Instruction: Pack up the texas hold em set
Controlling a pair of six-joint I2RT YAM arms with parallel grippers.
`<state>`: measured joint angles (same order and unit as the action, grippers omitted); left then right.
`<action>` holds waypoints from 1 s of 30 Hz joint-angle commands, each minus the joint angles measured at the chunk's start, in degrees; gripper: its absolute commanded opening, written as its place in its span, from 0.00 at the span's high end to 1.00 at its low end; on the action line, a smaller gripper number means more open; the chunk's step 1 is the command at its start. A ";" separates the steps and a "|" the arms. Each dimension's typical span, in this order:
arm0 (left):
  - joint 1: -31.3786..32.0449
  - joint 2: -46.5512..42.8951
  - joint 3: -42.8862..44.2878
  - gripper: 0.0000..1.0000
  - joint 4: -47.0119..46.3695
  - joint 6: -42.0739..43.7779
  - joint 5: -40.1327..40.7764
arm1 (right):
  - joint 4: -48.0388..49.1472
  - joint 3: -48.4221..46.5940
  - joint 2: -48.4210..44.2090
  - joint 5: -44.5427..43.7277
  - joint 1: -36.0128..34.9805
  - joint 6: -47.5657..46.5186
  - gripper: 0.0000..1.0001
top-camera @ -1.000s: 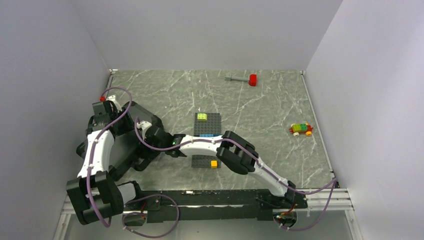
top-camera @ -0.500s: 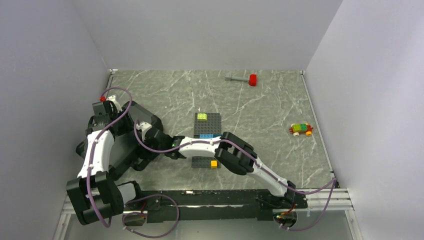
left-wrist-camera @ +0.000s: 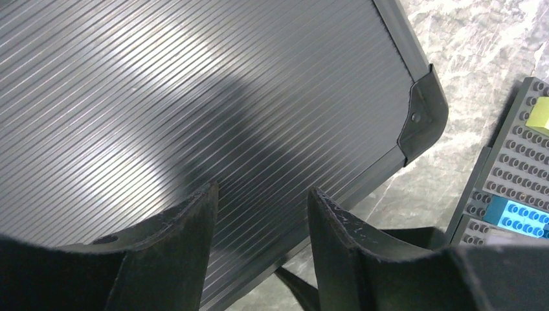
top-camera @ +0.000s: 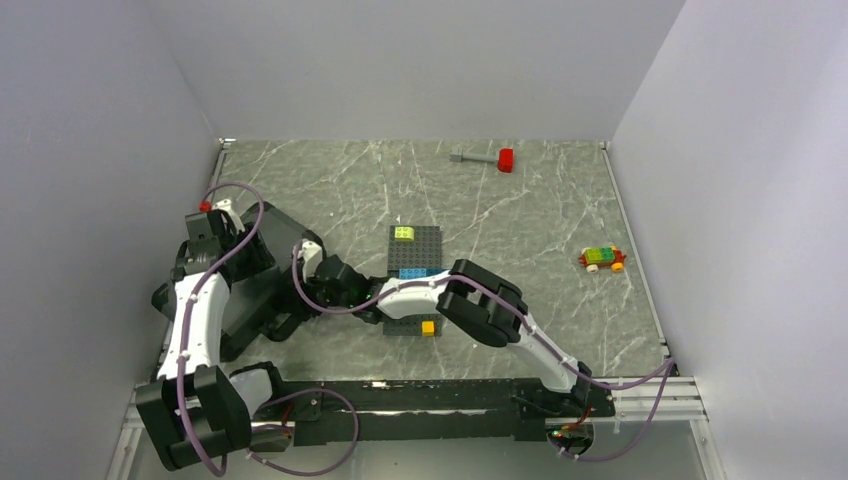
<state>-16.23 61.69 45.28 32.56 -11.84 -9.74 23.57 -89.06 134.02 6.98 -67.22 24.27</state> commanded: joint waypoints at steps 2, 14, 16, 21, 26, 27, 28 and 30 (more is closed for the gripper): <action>0.23 -3.81 -0.68 0.41 1.91 -0.91 2.20 | -0.38 6.83 -5.04 -3.04 2.18 -4.53 0.47; 0.64 -15.42 -3.19 0.11 -4.32 0.17 -1.53 | -3.24 22.09 -26.38 -13.11 4.66 -7.44 0.17; 1.11 -17.02 -3.66 0.09 -5.43 0.46 -2.36 | -6.01 23.83 -29.57 -12.25 7.70 -5.34 0.15; 3.21 -20.33 -4.38 0.07 -7.37 1.43 -4.48 | -8.51 31.68 -35.74 -7.36 18.63 -1.57 0.15; 4.93 -24.23 -5.29 0.06 -8.97 3.43 -7.70 | -7.45 41.26 -42.29 -0.95 33.93 0.80 0.15; 5.30 -25.13 -5.55 0.05 -9.28 3.78 -8.09 | -7.56 42.95 -44.09 -0.33 36.93 0.86 0.15; 5.59 -25.93 -5.77 0.04 -9.63 4.14 -8.44 | -8.10 44.36 -45.95 0.14 39.75 0.72 0.15; 6.05 -27.29 -6.13 0.03 -10.11 4.43 -9.29 | -9.93 46.52 -49.91 0.78 44.91 0.22 0.15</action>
<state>-11.20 37.34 39.83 26.33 -9.63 -15.42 15.57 -46.13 92.51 3.66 -29.80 23.62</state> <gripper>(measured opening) 0.953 0.851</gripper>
